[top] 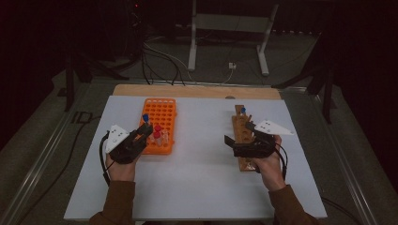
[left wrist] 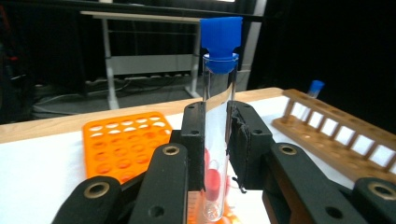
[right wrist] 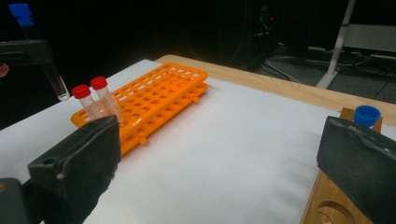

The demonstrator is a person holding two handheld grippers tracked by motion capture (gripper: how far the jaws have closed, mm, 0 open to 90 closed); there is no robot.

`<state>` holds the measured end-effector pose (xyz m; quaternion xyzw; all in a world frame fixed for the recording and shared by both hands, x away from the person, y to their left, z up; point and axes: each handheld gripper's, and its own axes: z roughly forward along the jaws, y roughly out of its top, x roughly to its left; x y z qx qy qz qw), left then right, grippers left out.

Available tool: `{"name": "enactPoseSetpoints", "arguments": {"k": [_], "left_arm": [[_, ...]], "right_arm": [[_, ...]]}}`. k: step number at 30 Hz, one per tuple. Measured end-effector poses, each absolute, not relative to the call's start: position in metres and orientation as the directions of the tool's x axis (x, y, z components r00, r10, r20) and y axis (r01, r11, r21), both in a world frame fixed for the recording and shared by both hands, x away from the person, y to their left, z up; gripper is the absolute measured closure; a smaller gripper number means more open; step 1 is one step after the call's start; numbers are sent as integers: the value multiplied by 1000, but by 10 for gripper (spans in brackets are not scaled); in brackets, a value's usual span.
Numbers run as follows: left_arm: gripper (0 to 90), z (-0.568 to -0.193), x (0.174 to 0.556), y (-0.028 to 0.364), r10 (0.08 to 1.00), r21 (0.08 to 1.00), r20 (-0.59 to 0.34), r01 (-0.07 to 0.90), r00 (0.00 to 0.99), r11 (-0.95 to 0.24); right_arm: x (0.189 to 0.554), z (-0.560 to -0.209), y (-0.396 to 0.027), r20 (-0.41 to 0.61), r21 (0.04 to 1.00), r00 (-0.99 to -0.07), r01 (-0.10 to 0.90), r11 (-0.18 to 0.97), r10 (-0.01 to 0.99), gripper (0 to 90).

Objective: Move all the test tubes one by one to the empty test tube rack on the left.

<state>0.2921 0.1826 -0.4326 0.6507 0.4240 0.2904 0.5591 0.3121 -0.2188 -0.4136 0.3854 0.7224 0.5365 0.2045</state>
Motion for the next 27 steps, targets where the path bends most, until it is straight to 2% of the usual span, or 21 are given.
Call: {"name": "enactPoseSetpoints", "arguments": {"k": [9, 19, 27], "left_arm": [[774, -446, 312, 182, 908, 966, -67, 256, 414, -45], [774, -471, 331, 182, 920, 949, -100, 315, 378, -27], [774, -486, 332, 182, 917, 928, -101, 369, 386, -53]], "right_arm": [[312, -413, -218, 120, 934, -624, 335, 126, 772, 1], [312, -413, -221, 125, 936, -619, 333, 114, 776, 1], [313, -415, -221, 127, 933, -621, 339, 119, 774, 1]]}}
